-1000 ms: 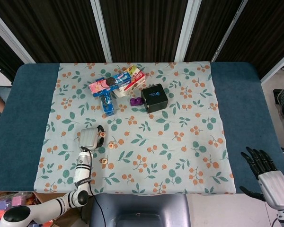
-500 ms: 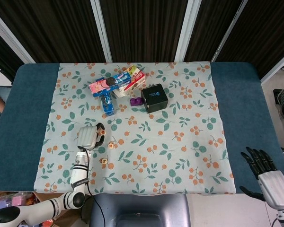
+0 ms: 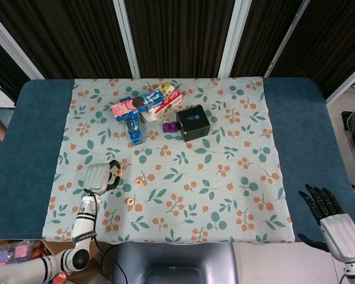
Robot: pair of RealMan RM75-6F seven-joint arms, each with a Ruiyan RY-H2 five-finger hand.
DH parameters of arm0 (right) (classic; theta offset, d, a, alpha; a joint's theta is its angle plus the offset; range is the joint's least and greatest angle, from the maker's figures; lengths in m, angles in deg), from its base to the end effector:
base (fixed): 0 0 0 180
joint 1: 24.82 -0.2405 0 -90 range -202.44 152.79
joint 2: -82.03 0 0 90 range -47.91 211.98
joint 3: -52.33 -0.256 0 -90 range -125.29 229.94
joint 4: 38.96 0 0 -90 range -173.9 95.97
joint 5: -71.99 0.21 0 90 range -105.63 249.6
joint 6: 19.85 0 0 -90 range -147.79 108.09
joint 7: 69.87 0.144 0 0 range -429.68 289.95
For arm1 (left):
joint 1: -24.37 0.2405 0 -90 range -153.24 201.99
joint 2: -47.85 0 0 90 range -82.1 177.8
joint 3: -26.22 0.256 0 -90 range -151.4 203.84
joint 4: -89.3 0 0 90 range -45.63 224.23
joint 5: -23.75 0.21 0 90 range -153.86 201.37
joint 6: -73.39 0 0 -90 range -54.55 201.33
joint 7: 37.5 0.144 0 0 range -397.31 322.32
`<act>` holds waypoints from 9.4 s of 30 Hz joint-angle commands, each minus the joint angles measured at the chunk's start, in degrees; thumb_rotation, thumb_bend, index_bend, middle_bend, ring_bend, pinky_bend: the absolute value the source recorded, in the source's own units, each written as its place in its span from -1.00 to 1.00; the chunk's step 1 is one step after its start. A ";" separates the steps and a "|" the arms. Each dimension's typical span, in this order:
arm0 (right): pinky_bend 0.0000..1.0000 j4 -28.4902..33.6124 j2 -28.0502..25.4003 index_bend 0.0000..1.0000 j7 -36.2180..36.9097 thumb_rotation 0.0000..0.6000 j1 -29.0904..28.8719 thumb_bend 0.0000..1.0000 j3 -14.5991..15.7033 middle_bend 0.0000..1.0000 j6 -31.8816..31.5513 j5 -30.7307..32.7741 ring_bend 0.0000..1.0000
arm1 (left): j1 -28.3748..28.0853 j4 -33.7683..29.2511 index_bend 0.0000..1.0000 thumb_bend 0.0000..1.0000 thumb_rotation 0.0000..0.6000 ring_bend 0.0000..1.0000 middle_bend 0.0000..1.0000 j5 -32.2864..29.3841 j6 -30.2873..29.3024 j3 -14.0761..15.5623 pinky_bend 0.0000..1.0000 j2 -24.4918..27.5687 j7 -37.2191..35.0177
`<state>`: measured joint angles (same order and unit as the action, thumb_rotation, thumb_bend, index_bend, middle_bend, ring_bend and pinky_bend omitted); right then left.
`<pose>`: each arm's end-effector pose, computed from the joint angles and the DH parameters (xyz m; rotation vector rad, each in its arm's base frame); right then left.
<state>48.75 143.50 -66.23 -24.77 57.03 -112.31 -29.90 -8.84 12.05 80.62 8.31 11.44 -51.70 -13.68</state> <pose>-0.3092 -0.1233 0.1630 1.6014 -0.8327 0.9388 -0.1959 0.3303 -0.0326 -1.4904 -1.1003 -0.8835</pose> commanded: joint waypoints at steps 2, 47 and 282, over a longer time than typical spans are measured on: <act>-1.00 -0.01 -0.01 -1.00 0.08 1.00 0.01 -0.72 0.00 -1.00 -0.05 0.00 -1.00 | 0.16 1.42 0.04 -0.16 1.00 1.00 1.00 0.03 0.37 0.63 1.00 -0.60 -0.69; -1.00 0.12 0.17 -1.00 -0.50 1.00 0.00 -0.72 -0.10 -1.00 0.26 0.34 -1.00 | 0.25 5.41 -0.37 -0.17 1.00 1.00 1.00 0.98 1.89 1.47 1.00 -0.93 -2.32; -1.00 -0.11 -0.23 -1.00 0.81 1.00 0.20 -0.72 0.08 -1.00 -0.51 -0.18 -1.00 | 1.87 2.96 -0.02 -0.17 1.00 1.00 1.00 1.76 1.06 -1.33 1.00 -0.55 -6.56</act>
<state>48.64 143.27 -65.42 -24.57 57.11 -112.83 -30.08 -6.96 15.01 82.39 9.36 10.10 -52.25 -20.26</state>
